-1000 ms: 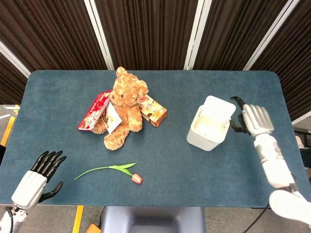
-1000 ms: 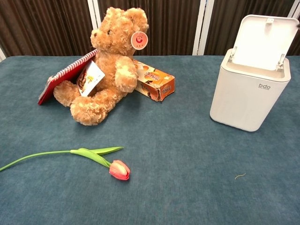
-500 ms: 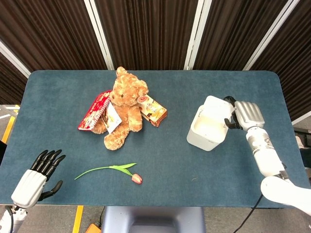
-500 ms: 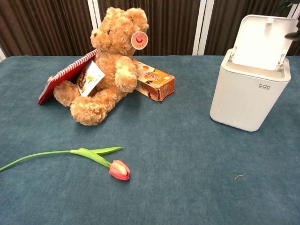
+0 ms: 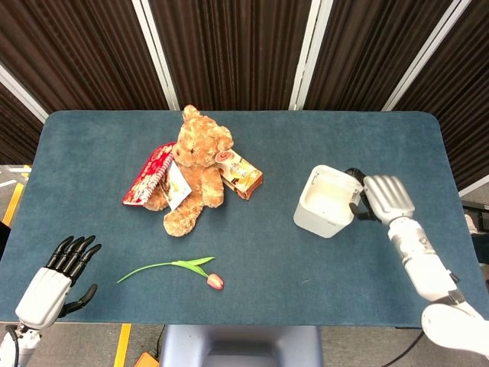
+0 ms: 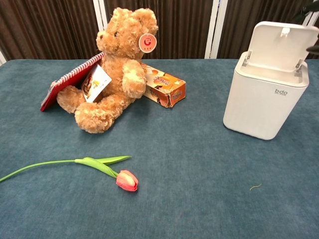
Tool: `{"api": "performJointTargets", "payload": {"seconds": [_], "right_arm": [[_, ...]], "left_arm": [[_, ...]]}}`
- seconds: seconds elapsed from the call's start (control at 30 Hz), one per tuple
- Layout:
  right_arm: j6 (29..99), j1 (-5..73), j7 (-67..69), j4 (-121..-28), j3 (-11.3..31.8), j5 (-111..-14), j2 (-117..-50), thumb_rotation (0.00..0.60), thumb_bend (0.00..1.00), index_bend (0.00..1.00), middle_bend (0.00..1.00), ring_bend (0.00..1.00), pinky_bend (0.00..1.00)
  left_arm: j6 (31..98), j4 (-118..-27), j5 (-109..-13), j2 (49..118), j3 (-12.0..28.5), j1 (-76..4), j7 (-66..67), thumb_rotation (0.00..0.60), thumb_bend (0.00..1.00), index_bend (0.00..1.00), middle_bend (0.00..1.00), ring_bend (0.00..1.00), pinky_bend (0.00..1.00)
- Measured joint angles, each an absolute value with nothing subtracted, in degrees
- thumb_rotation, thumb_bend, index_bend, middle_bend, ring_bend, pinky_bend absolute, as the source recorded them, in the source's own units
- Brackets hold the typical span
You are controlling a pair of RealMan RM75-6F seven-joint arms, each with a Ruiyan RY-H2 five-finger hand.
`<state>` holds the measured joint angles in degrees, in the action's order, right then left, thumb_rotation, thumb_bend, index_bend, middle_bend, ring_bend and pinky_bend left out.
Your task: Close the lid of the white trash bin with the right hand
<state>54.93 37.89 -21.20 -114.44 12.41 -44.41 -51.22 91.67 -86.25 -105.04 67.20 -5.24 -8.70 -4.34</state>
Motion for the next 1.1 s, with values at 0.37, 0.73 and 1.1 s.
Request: {"api": "performJointTargets", "payload": {"seconds": [0.37,0.73,1.1], "right_arm": [[57.86,35.46,-25.88,-115.83,5.86,-51.47,-55.13,0.600,0.48,0.33,1.00,1.00,1.00],[57.62,36.82,-29.32,-114.79,3.96,-47.69,-56.77,0.600,0.48,0.33,1.00,1.00,1.00],[65.42,31.18,-20.60,-115.55,4.13,-60.00,-55.79,0.600,0.48,0.02,0.66,0.61,0.67]], "left_arm": [[92.16,-86.06,-105.28,67.06,-5.21,-8.70,-5.05,0.600,0.40,0.00,0.00,0.00,0.00],[92.01,-86.35,-105.46,66.87,-5.48,-8.53,-4.61,0.600,0.40,0.00,0.00,0.00,0.00],[93.29,-86.47,-106.19,66.85,-5.42,-8.18,-4.50,0.600,0.40,0.00,0.00,0.00,0.00]]}}
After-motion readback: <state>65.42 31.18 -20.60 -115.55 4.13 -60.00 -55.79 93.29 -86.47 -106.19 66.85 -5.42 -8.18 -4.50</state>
